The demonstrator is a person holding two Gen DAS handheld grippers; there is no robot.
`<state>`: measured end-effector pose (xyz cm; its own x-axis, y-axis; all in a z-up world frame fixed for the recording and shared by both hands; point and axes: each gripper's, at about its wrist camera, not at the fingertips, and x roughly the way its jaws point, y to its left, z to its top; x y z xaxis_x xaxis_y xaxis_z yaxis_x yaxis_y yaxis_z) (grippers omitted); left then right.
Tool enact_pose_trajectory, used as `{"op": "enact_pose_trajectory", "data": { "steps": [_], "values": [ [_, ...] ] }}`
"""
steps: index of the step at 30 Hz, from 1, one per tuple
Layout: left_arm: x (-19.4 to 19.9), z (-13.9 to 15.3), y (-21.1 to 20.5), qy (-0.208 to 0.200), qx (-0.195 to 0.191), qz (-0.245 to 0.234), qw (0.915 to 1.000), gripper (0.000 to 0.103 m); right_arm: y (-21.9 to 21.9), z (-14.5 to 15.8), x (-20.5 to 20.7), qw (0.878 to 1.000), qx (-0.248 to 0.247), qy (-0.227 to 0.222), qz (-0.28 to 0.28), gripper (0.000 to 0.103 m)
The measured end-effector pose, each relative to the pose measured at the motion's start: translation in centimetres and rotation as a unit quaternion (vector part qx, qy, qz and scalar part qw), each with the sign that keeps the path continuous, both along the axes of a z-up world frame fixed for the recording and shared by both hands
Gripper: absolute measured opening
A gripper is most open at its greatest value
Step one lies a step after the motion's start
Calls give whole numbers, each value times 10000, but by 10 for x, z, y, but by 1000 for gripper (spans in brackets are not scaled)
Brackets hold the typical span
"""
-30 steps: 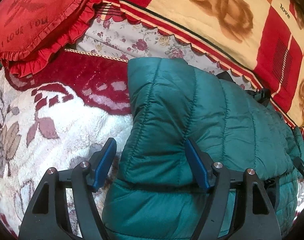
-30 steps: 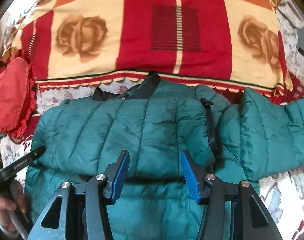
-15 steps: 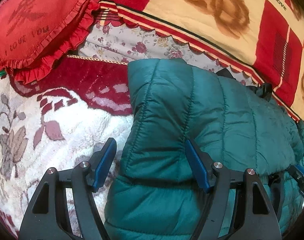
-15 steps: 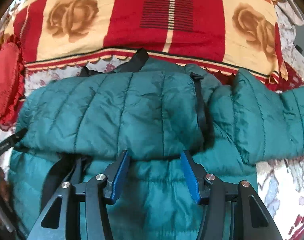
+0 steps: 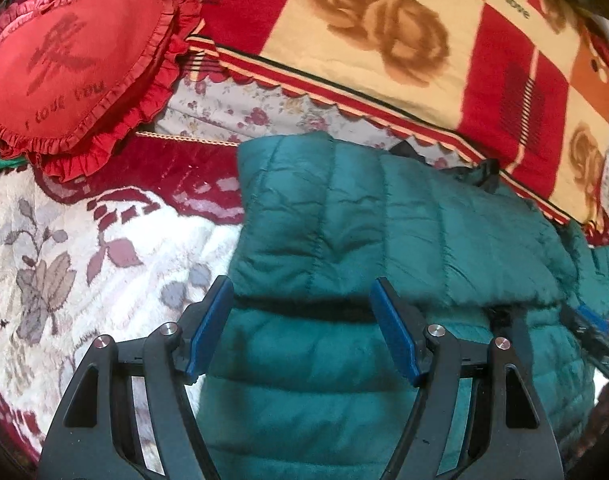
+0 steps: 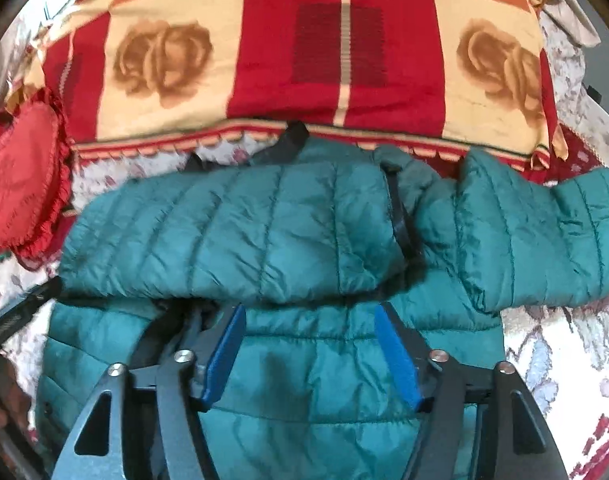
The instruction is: Fold large clothes
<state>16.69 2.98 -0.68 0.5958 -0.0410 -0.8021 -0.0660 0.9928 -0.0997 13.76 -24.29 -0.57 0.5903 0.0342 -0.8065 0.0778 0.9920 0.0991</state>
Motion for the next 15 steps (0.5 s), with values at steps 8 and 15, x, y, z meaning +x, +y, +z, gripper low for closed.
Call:
{"op": "enact_pose_trajectory", "data": {
  "steps": [8, 15],
  "values": [
    [-24, 6, -26, -34, -126, -322, 9994, 72, -3, 9, -30, 9998, -61, -187, 40, 65],
    [-44, 12, -55, -50, -330, -575, 9978, 72, -10, 24, -63, 9990, -170, -403, 22, 67]
  ]
}}
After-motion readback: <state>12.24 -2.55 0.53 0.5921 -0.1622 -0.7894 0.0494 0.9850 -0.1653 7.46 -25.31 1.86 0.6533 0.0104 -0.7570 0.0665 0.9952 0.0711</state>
